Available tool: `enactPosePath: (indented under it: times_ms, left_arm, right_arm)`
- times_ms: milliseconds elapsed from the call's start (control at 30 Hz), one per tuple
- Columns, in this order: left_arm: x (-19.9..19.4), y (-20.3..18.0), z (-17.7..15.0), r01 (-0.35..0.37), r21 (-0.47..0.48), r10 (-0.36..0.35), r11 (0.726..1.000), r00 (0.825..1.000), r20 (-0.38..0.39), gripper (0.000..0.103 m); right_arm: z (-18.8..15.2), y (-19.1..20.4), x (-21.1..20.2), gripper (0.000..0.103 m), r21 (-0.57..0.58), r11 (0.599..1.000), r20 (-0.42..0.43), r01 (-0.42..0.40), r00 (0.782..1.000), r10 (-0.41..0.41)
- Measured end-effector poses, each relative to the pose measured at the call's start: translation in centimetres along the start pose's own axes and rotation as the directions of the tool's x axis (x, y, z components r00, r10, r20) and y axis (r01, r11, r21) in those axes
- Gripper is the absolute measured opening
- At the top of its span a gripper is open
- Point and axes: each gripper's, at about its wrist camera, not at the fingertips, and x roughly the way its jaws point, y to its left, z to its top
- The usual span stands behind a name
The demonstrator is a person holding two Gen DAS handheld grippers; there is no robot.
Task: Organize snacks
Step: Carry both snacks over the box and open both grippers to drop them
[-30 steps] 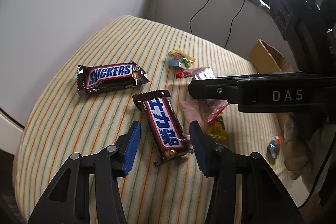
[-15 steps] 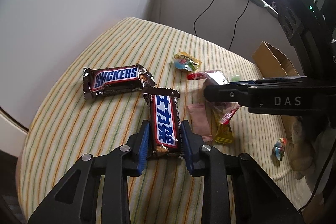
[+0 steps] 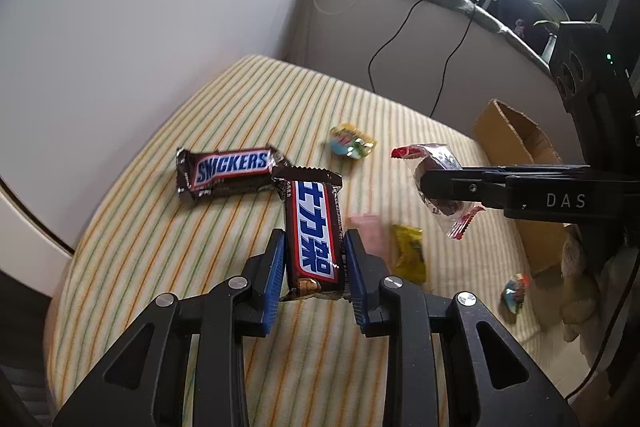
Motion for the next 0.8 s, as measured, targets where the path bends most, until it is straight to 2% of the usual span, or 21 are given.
enactPosePath:
  times_ms: [367, 800]
  left_arm:
    - [-0.4, -4.4, 0.9, 0.056, 0.070, -0.057, 0.996, 0.998, 0.008, 0.028]
    - [1.1, -12.6, 2.7, 0.151, 0.189, -0.152, 0.970, 0.988, -0.010, 0.028]
  right_arm:
    - [-0.9, -3.2, -6.2, 0.035, 0.028, 1.000, 0.099, 0.012, 0.995, -0.015]
    - [-2.6, -12.8, -13.3, 0.035, 0.146, 0.983, 0.185, 0.108, 0.974, -0.134]
